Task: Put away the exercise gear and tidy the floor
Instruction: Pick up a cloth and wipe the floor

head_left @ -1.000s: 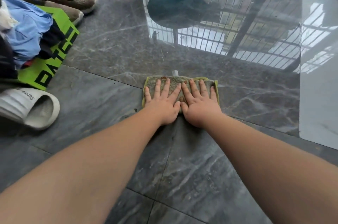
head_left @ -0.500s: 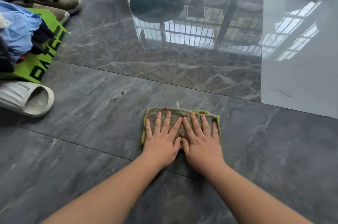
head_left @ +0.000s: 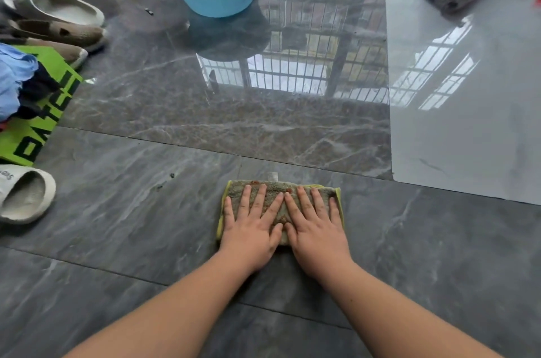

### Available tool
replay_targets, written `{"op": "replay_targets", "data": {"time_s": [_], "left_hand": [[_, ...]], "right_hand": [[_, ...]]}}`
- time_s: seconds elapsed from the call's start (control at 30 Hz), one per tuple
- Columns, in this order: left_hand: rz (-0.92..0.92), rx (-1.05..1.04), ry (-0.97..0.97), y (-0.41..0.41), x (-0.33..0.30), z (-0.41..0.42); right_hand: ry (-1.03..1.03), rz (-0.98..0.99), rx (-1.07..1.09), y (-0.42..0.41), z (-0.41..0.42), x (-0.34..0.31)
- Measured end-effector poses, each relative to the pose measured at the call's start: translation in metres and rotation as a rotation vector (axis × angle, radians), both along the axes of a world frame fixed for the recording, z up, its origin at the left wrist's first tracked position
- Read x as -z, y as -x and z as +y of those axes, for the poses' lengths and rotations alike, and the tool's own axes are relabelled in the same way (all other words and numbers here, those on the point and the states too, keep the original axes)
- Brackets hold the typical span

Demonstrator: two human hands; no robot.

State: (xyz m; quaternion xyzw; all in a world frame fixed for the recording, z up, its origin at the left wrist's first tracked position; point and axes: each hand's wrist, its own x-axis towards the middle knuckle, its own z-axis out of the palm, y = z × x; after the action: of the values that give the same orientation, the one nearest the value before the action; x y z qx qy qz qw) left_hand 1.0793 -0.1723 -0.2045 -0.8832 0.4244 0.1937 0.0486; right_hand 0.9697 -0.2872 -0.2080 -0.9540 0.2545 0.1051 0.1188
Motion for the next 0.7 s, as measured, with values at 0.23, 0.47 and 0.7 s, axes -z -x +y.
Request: {"op": "replay_targets", "data": {"time_s": [0.23,0.47,0.7], "left_hand": [[0.1,-0.068,-0.099,-0.004,-0.014,-0.036],[0.208,-0.061,-0.2,-0.004,-0.029,-0.123],[0.331,-0.066,-0.389,-0.003,-0.063,-0.142]], "right_hand": [[-0.067,0.071,-0.057,-0.01,-0.036,-0.017],[-0.132,0.136,-0.006,-0.011,-0.11,-0.022],[-0.234,0.282,0.017,-0.013,-0.117,-0.038]]}}
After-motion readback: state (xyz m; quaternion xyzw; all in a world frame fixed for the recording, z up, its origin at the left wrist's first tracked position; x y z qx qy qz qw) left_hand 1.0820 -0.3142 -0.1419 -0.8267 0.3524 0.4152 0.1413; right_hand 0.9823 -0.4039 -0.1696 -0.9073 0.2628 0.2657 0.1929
